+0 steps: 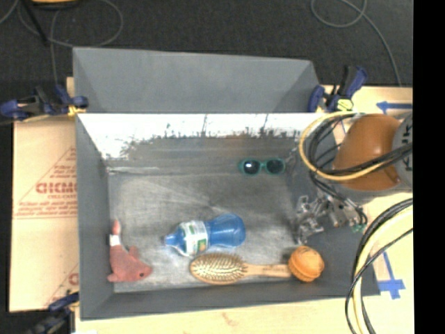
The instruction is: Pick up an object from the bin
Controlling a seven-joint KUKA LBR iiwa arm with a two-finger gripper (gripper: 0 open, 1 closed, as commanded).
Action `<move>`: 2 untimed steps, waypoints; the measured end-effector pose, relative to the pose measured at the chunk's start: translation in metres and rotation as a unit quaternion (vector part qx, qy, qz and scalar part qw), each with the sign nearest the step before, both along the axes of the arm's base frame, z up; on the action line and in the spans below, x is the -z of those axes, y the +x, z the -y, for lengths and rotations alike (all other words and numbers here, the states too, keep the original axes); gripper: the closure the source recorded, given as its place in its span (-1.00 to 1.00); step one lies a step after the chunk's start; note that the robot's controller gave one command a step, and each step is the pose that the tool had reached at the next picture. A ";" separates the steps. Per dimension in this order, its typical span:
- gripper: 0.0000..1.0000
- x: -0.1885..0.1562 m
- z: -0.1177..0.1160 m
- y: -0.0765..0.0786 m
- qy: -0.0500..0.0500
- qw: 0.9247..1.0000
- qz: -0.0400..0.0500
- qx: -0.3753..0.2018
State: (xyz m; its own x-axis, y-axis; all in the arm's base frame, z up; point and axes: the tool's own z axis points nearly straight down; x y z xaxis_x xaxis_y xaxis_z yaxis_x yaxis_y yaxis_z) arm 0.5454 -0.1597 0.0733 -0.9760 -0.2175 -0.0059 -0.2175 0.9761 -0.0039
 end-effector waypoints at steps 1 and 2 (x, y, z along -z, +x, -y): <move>1.00 0.000 0.000 0.000 0.000 1.000 0.000 -0.001; 1.00 -0.046 -0.004 -0.005 0.001 1.000 -0.005 0.003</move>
Offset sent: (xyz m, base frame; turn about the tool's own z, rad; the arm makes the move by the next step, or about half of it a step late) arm -0.0050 0.0169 0.1926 0.0210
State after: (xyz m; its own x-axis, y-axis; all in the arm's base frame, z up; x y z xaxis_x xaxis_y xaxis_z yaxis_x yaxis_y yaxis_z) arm 0.5408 -0.1557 0.1198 -0.9771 -0.2125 0.0038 -0.2125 0.9772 0.0003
